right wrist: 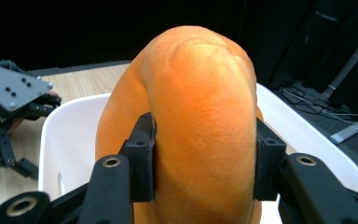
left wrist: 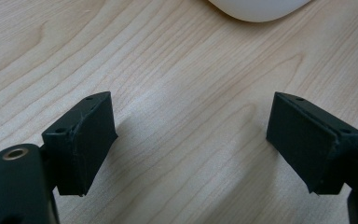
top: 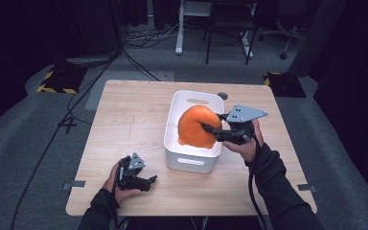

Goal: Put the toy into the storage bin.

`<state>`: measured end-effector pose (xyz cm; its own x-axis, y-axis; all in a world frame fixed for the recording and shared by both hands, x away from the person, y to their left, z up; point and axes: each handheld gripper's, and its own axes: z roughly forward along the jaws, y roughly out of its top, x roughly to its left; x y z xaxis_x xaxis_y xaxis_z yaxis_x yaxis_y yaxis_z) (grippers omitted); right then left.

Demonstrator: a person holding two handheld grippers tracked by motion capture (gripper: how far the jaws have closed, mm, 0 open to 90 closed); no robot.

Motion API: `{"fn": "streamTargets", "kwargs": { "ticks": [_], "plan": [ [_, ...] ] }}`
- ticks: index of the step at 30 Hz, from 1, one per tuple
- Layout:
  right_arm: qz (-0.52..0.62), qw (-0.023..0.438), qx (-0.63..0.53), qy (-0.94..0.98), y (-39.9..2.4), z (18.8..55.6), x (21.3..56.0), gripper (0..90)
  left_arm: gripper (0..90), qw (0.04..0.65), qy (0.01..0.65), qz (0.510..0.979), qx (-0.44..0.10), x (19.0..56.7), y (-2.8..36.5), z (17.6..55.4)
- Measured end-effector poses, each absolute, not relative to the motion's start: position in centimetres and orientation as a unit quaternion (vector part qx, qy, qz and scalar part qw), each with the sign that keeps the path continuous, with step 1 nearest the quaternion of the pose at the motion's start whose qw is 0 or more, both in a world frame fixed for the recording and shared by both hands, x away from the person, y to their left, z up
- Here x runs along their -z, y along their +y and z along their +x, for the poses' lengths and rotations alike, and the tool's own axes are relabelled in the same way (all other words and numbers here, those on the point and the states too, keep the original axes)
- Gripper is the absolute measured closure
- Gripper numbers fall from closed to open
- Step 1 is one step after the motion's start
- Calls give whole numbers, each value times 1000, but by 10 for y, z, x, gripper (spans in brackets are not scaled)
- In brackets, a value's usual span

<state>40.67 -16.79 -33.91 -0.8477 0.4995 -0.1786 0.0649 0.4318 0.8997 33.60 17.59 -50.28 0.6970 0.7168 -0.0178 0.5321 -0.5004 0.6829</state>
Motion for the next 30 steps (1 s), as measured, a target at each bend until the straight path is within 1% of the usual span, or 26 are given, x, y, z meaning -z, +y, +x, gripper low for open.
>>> {"fn": "streamTargets", "kwargs": {
  "ticks": [8,19,30],
  "plan": [
    [166,206,-484,834,-165,408,347,524,158,342,365,855,-134,503,176,336],
    [156,178,-453,860,-163,409,356,498,158,341,366,856,-134,503,176,336],
    [152,171,-430,874,-160,412,359,471,158,341,366,856,-134,503,176,336]
  ]
}}
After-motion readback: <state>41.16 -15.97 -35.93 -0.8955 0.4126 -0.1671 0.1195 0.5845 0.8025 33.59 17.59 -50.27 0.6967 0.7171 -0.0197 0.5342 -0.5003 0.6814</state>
